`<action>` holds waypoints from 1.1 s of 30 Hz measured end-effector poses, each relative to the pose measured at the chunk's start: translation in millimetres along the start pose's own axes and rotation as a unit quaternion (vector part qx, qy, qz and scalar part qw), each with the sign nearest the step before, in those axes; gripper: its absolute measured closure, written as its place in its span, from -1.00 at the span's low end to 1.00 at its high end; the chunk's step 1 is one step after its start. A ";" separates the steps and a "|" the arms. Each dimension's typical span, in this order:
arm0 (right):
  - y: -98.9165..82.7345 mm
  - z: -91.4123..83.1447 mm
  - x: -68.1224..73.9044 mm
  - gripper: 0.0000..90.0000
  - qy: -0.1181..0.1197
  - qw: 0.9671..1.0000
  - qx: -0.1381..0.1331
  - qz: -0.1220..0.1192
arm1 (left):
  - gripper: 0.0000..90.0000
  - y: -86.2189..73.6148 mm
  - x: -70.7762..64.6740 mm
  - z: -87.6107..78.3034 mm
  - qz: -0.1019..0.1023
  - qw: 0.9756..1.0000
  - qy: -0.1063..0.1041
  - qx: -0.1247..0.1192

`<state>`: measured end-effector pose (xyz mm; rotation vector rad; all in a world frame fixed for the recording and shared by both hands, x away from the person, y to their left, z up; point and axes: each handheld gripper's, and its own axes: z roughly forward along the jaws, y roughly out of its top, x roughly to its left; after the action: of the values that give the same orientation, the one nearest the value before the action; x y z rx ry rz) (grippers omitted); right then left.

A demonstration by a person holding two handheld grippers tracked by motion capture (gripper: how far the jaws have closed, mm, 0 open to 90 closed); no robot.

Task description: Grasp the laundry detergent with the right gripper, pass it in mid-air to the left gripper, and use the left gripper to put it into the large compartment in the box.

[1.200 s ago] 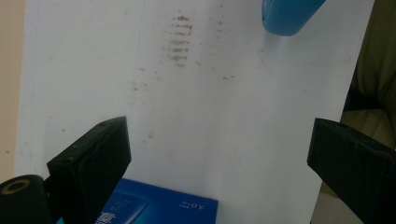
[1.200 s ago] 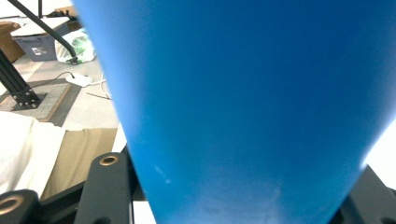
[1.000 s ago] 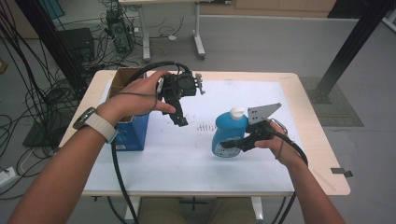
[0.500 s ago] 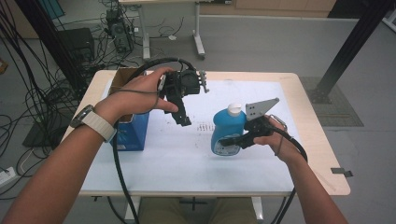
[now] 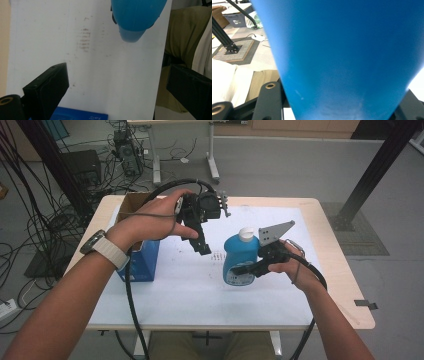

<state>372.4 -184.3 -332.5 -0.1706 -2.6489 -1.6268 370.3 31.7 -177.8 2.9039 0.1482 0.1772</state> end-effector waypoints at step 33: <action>26.2 20.1 -1.4 -0.05 0.014 1.000 0.014 -0.009 | -0.90 25.2 -2.4 -3.6 0.015 0.999 -0.031 -0.007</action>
<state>377.3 -154.8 -318.5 -0.1225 -2.6581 -1.5856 369.7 7.8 -168.8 2.8939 0.0933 0.0939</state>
